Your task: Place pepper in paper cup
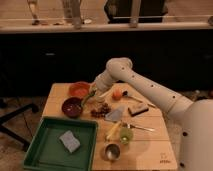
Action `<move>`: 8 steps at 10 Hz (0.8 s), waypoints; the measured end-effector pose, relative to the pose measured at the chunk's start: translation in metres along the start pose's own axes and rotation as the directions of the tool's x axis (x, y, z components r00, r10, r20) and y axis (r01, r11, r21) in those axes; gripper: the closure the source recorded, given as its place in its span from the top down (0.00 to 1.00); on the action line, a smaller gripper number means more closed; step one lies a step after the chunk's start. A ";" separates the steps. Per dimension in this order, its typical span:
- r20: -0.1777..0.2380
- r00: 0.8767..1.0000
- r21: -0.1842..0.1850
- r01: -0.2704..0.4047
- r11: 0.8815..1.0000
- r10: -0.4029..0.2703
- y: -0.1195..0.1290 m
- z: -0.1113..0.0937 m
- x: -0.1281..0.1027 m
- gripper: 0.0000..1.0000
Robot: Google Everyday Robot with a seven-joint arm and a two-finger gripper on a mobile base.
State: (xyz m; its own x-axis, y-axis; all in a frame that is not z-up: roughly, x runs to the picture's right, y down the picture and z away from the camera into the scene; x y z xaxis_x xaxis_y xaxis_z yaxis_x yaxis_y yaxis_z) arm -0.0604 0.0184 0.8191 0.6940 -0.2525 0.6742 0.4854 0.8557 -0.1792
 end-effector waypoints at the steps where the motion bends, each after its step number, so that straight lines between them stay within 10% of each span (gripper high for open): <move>1: -0.009 1.000 -0.004 -0.006 1.000 0.006 -0.002 0.001 0.002 0.00; 8: -0.098 0.993 0.021 -0.067 0.998 0.069 -0.054 0.004 0.045 0.00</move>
State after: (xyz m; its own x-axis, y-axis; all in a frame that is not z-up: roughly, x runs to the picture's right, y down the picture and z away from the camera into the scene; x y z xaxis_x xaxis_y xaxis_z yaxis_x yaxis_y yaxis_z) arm -0.0575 -0.0376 0.8625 0.7744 -0.2356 0.5871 0.4263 0.8801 -0.2091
